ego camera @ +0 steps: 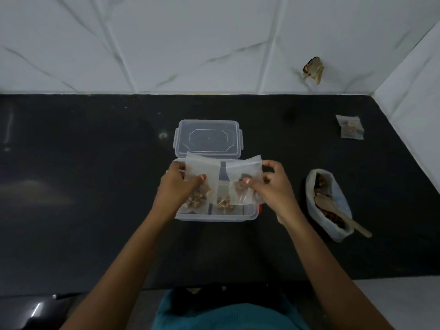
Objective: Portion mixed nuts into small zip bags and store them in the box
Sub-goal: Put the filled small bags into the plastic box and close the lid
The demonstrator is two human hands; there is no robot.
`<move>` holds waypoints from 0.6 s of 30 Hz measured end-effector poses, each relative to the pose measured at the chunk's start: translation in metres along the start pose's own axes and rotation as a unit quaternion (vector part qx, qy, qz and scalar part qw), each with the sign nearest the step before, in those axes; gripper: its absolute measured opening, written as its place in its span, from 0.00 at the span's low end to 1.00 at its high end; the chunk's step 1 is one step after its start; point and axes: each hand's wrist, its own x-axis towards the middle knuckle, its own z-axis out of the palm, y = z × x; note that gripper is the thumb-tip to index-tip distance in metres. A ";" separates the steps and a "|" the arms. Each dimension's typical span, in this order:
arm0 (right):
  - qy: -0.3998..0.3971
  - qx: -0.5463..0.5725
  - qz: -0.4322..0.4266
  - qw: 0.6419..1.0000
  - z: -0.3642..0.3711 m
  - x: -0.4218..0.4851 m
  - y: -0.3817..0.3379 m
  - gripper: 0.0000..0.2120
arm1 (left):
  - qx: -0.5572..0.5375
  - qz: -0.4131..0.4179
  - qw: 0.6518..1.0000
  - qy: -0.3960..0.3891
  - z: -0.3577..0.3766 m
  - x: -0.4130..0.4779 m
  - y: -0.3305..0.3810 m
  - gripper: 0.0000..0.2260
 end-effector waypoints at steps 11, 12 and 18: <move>0.058 -0.271 -0.077 0.958 0.065 0.008 0.030 0.22 | 0.208 0.105 0.973 -0.009 0.014 0.016 -0.027 0.20; 0.055 -0.301 -0.068 0.950 0.067 0.009 0.030 0.20 | 0.233 0.108 0.966 -0.018 0.017 0.019 -0.029 0.18; 0.019 -0.412 -0.031 0.910 0.073 0.013 0.029 0.14 | 0.326 0.101 0.938 -0.059 0.026 0.024 -0.037 0.21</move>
